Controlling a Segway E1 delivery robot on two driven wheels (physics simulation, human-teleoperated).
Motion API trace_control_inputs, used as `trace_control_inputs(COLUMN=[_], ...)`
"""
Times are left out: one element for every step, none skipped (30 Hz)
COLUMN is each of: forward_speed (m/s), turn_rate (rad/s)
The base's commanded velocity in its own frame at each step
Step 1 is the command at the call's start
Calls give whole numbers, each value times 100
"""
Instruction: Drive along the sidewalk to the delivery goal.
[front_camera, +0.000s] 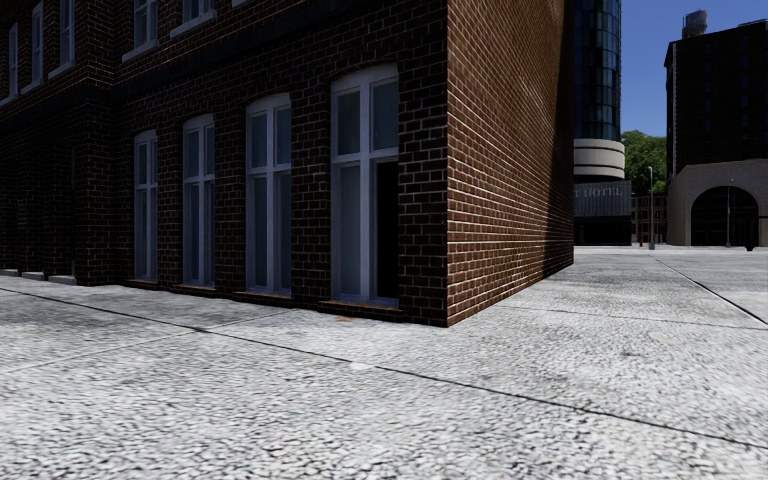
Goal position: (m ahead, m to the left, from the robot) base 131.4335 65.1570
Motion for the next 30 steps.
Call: trace_control_inputs(forward_speed=[0, 0, 0, 0, 0, 0, 0, 0, 0, 0, 0, 0, 0, 0, 0, 0, 0, 0, 0, 0, 0, 0, 0, 0, 0, 0, 0, 0, 0, 0], turn_rate=[0, 0, 0, 0, 0, 0, 0, 0, 0, 0, 0, 0, 0, 0, 0, 0, 1, 3, 3, 2, 0, 0, 0, 0, 0, 0, 0, -2, -17, -17])
